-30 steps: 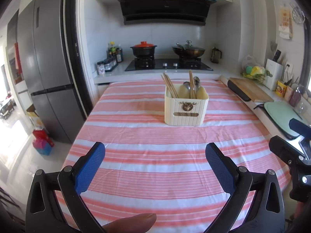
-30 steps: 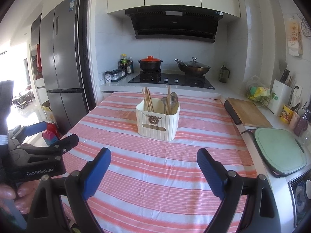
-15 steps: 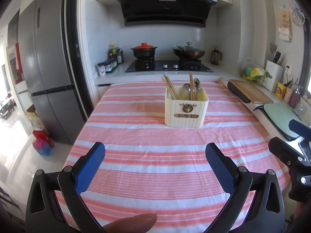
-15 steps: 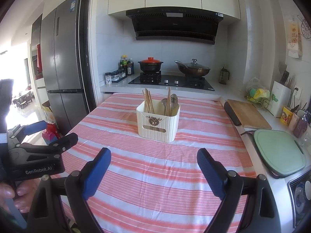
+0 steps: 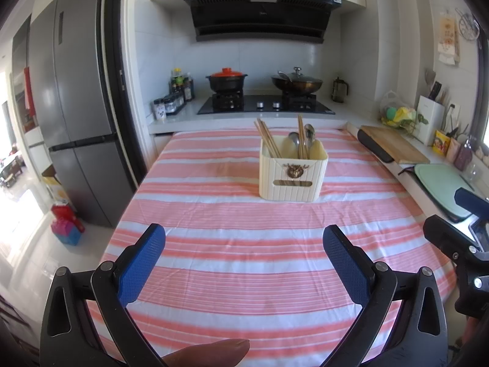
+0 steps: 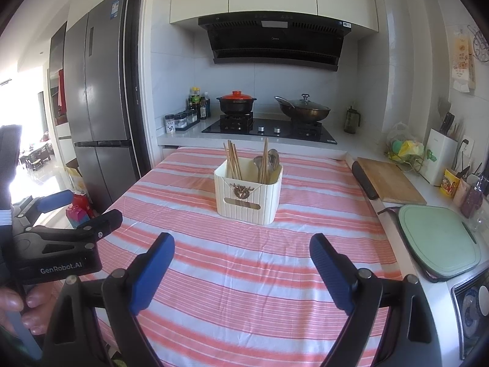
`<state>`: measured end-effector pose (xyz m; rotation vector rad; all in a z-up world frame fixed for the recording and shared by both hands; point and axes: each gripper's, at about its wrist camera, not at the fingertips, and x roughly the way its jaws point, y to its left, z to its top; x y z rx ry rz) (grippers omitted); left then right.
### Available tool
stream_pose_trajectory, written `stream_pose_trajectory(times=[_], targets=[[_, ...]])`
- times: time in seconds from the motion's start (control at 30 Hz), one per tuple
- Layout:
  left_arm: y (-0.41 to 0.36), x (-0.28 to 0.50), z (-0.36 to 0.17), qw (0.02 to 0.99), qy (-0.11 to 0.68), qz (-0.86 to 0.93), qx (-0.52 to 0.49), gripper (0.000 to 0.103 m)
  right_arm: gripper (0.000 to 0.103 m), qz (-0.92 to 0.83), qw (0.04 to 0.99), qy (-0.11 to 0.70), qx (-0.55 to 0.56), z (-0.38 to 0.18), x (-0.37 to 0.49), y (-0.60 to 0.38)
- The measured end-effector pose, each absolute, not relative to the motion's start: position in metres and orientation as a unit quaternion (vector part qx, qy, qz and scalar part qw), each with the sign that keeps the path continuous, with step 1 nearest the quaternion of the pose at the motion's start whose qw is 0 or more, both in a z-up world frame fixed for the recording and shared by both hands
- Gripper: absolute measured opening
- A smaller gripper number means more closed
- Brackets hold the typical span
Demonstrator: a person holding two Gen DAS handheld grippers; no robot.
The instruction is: Organize utensils
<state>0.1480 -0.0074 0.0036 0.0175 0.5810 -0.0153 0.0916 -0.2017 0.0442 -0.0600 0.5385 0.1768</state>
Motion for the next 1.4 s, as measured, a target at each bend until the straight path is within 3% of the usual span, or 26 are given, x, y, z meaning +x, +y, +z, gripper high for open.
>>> stream_pose_trajectory(times=[1.4], targets=[[-0.0079, 0.1510, 0.0029, 0.957, 0.290, -0.009, 0.009, 0.103, 0.092, 0.093, 0.959, 0.264, -0.034, 0.0477, 0.0918, -0.2035]])
